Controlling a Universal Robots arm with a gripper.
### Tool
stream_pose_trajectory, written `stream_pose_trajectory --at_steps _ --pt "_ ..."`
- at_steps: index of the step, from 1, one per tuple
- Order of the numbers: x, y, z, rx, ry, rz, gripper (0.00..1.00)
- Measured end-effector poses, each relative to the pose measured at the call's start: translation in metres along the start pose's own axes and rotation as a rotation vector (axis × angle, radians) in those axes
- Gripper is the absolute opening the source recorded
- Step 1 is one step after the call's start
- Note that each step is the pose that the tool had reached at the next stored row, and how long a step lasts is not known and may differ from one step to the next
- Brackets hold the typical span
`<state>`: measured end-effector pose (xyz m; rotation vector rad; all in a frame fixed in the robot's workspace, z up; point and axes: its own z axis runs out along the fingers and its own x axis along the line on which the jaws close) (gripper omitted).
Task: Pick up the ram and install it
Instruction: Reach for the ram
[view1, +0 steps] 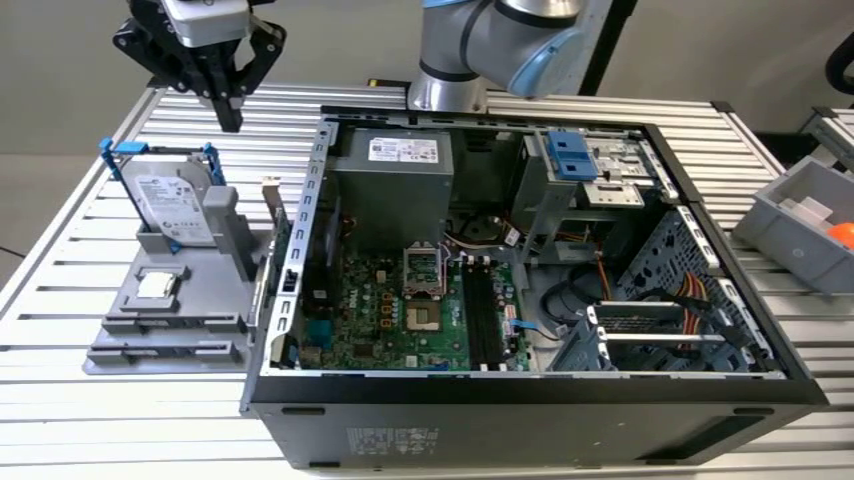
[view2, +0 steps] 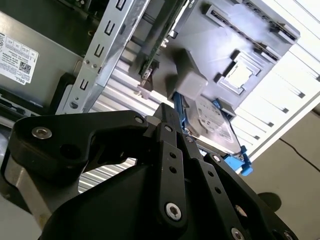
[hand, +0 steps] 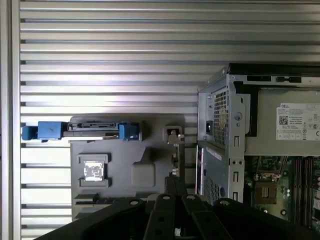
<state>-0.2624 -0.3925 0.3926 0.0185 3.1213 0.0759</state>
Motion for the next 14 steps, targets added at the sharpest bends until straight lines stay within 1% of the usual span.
stream_pose_trajectory --at_steps 6,14 --pt "0.0032 0.0 0.0 -0.0001 0.0 -0.002 0.0" --pt "0.0095 0.0004 -0.0001 -0.0001 0.0001 -0.003 0.0"
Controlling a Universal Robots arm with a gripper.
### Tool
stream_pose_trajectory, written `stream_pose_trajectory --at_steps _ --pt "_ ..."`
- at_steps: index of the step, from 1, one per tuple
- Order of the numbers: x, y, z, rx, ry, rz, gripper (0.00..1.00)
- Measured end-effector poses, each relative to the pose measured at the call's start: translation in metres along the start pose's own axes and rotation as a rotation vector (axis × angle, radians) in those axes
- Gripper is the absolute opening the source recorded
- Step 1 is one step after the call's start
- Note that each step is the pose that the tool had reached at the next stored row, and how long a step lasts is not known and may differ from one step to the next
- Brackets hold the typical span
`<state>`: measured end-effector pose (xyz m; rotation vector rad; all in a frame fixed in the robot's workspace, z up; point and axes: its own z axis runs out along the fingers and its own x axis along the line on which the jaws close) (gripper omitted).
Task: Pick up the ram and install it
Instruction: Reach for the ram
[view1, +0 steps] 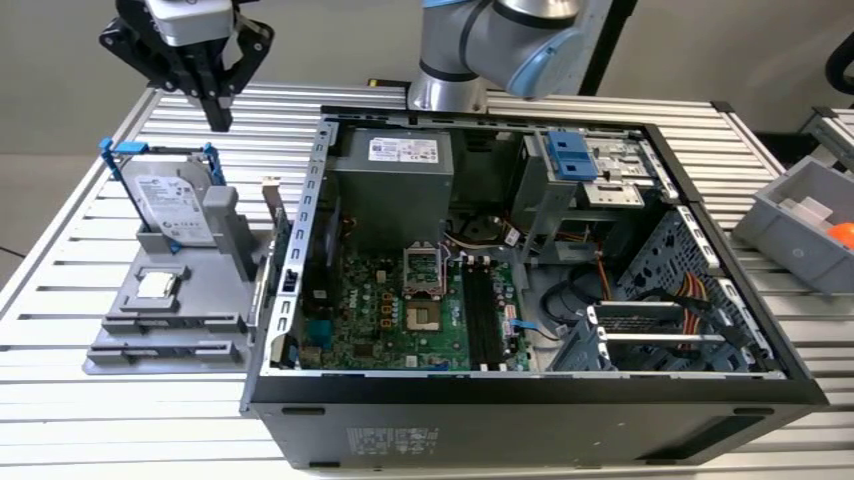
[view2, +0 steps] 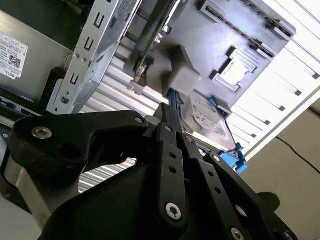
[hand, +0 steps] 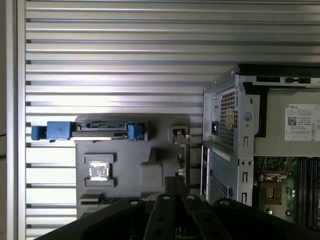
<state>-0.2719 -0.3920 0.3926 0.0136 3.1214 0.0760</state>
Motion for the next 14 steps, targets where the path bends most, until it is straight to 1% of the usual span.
stream_pose_trajectory --at_steps 14 --pt "0.0082 -0.0001 -0.0001 0.0 0.0 -0.001 0.0"
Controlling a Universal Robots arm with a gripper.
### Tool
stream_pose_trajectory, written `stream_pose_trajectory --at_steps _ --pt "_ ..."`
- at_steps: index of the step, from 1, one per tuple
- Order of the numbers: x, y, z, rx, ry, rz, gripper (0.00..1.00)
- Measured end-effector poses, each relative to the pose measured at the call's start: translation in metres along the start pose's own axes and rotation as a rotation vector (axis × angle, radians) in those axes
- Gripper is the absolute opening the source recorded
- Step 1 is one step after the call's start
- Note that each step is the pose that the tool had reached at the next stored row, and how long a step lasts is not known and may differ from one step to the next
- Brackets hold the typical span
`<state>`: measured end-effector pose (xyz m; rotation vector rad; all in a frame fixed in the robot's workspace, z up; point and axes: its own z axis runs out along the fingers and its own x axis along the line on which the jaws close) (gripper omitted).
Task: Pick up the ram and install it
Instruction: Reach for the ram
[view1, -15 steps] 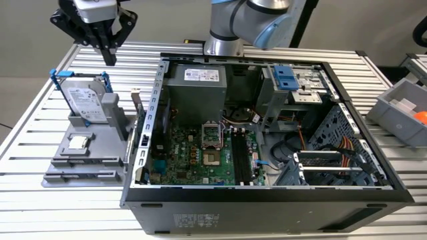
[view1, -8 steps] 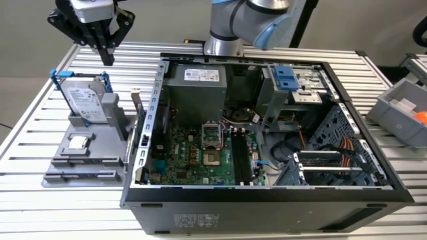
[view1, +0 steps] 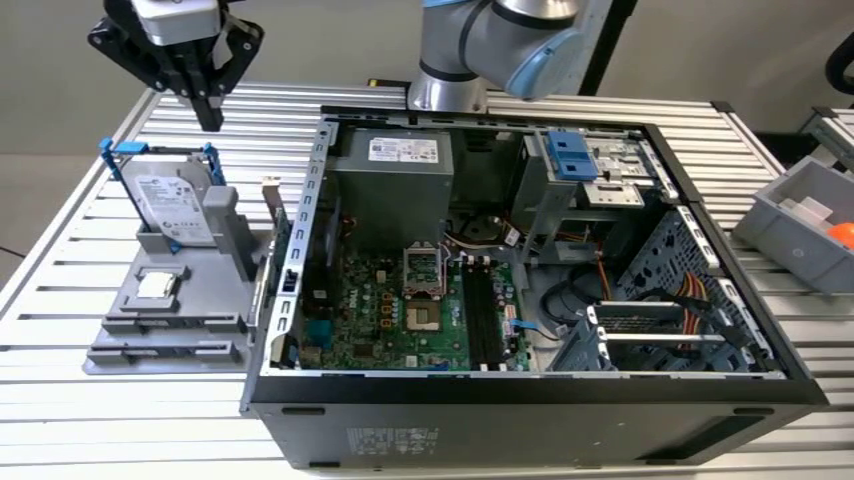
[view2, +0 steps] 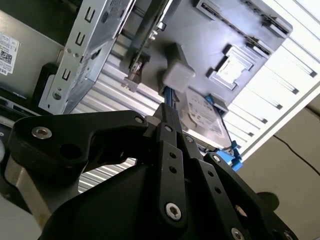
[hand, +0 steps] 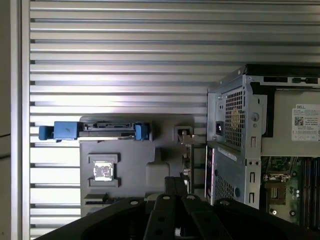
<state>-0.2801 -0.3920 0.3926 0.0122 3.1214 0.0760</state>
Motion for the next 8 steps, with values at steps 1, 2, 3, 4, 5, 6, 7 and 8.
stream_pose_trajectory --at_steps 1,2,3,4,5,6,7,8 --pt "0.0006 0.0 0.0 0.0 0.0 0.0 0.0" --pt "0.0012 0.0 -0.0001 0.0 0.0001 0.0 0.0" --pt "0.0017 0.0 0.0 0.0 0.0 0.0 0.0" --pt "0.0023 0.0 0.0 -0.0001 0.0 0.0 0.0" --pt "0.0029 0.0 -0.0001 0.0 0.0001 0.0 0.0" --pt "0.0036 0.0 -0.0001 0.0 0.0 0.0 0.0" --pt "0.0043 0.0 -0.0001 0.0 0.0001 0.0 0.0" --pt "0.0059 0.0 -0.0001 0.0 0.0001 0.0 0.0"
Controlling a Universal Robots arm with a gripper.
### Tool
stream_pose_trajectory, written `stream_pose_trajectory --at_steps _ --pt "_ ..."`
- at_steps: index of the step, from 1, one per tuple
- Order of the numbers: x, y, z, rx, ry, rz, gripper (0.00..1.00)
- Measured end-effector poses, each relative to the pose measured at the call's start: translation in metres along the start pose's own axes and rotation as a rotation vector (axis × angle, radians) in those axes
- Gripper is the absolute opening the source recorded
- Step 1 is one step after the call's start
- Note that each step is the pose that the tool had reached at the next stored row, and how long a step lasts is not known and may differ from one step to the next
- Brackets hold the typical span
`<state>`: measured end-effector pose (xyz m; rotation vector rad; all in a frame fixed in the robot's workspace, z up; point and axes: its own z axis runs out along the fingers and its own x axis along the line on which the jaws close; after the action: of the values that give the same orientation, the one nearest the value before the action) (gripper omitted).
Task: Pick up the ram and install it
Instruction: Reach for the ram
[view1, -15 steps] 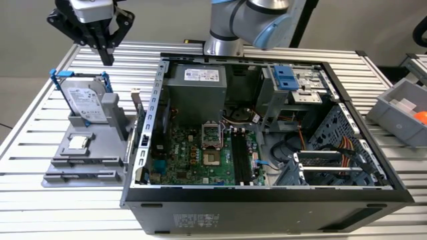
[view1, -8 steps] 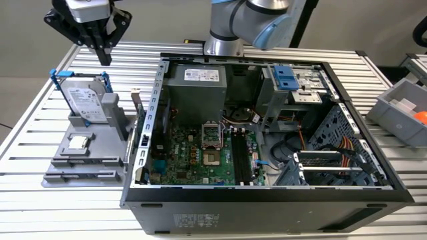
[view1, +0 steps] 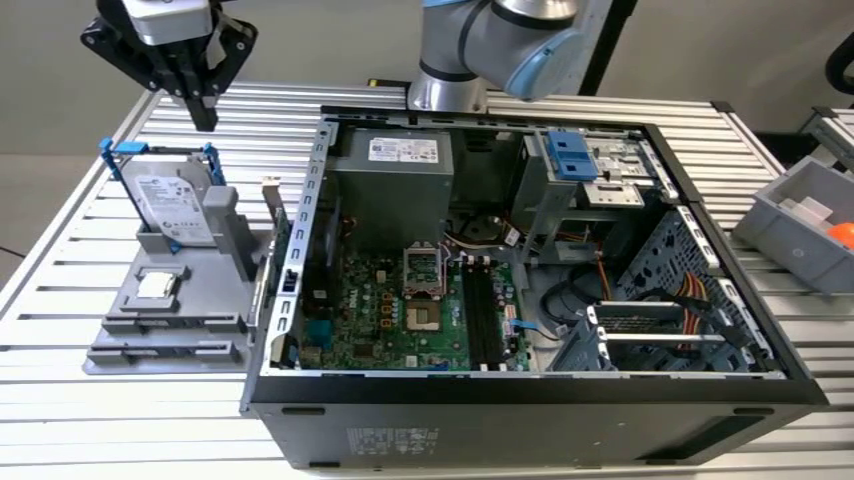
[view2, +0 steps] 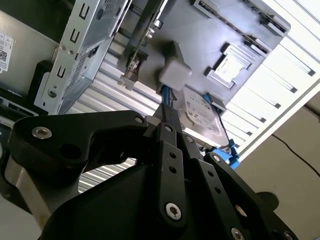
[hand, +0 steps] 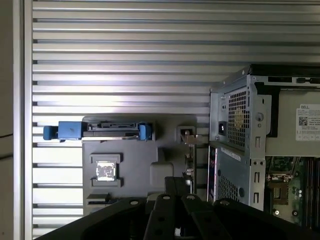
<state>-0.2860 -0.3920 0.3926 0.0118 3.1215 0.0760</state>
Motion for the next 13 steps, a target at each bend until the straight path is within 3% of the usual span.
stream_pose_trajectory --at_steps 13 --pt "0.0192 -0.0001 -0.0004 0.0 0.0 -0.001 0.0"
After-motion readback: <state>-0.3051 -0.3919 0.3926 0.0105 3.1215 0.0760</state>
